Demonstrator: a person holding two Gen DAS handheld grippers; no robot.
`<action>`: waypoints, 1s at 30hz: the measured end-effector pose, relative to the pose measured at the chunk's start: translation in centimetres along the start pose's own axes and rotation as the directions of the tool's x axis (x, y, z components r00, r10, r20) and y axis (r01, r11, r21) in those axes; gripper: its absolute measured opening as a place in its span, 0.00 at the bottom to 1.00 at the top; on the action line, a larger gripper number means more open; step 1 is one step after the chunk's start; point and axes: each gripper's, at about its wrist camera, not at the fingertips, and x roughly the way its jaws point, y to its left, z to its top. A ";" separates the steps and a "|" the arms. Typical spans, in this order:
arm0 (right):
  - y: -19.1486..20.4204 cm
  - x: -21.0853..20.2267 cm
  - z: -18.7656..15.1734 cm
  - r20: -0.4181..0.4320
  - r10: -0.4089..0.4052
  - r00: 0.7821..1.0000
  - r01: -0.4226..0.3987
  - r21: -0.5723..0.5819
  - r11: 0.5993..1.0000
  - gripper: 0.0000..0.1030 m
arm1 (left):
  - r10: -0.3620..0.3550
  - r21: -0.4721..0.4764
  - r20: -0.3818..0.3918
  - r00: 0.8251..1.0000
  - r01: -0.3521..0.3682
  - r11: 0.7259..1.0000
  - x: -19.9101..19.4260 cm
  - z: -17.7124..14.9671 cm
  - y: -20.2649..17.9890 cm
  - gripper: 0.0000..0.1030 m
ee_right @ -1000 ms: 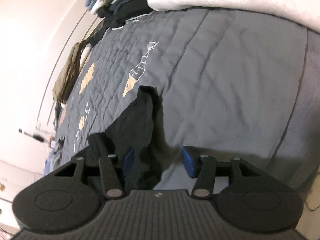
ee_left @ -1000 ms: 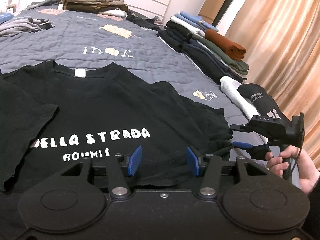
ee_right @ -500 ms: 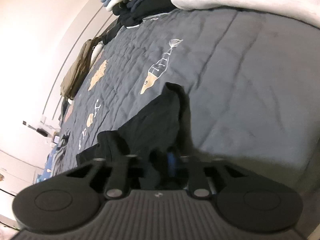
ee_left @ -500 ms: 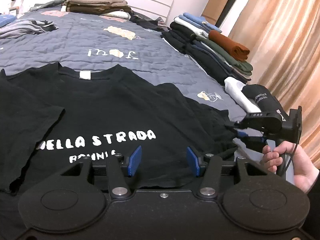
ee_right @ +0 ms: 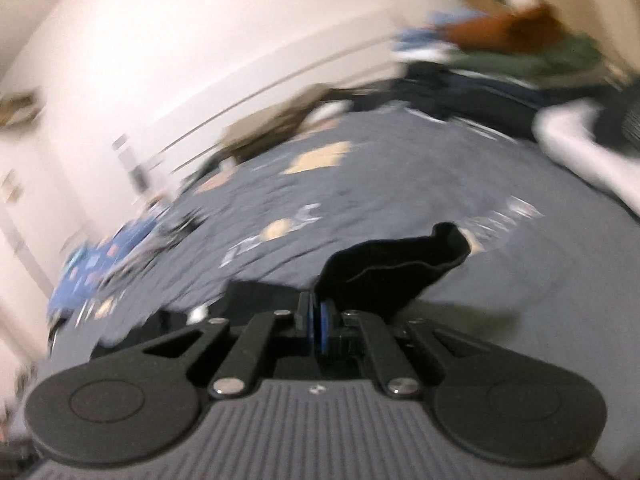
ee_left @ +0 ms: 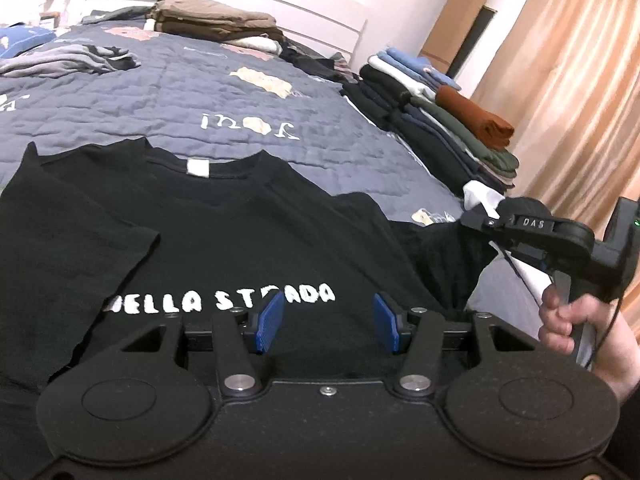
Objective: Fold clothes
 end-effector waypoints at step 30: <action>3.0 1.0 -0.9 -0.252 0.049 0.966 -0.072 -0.082 0.994 0.41 | 0.050 0.151 0.002 0.999 -0.050 0.987 2.5 2.4 -0.5 0.58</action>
